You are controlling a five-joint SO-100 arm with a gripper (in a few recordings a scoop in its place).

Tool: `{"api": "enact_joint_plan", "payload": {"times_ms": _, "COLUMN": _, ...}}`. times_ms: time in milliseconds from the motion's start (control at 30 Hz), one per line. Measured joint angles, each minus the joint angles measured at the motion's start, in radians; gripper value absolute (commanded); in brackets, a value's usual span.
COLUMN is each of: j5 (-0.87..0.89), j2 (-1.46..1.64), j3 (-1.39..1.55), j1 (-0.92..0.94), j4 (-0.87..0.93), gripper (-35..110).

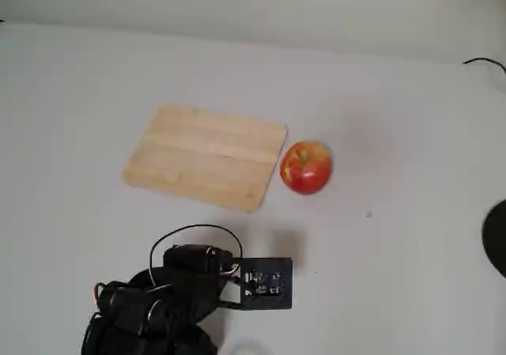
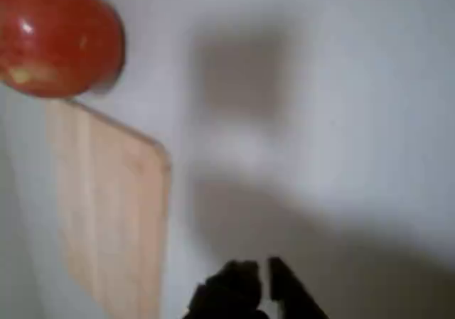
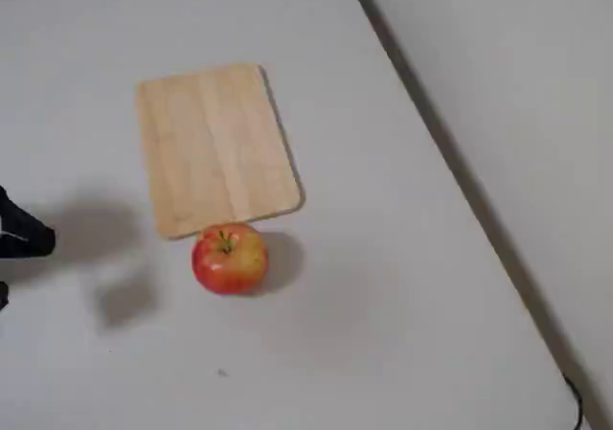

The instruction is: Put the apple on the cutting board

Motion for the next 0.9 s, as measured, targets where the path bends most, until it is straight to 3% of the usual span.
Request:
{"api": "enact_joint_plan", "payload": {"times_ms": 600, "j5": -0.103, "j2": -0.014, "j3": -0.074, "j1": 0.048, "j4": 0.023, "gripper": 51}}
{"api": "enact_joint_plan", "payload": {"times_ms": 900, "j5": -0.104, "j2": -0.485, "j3": -0.377, "j1": 0.055, "j4": -0.025, "gripper": 68}}
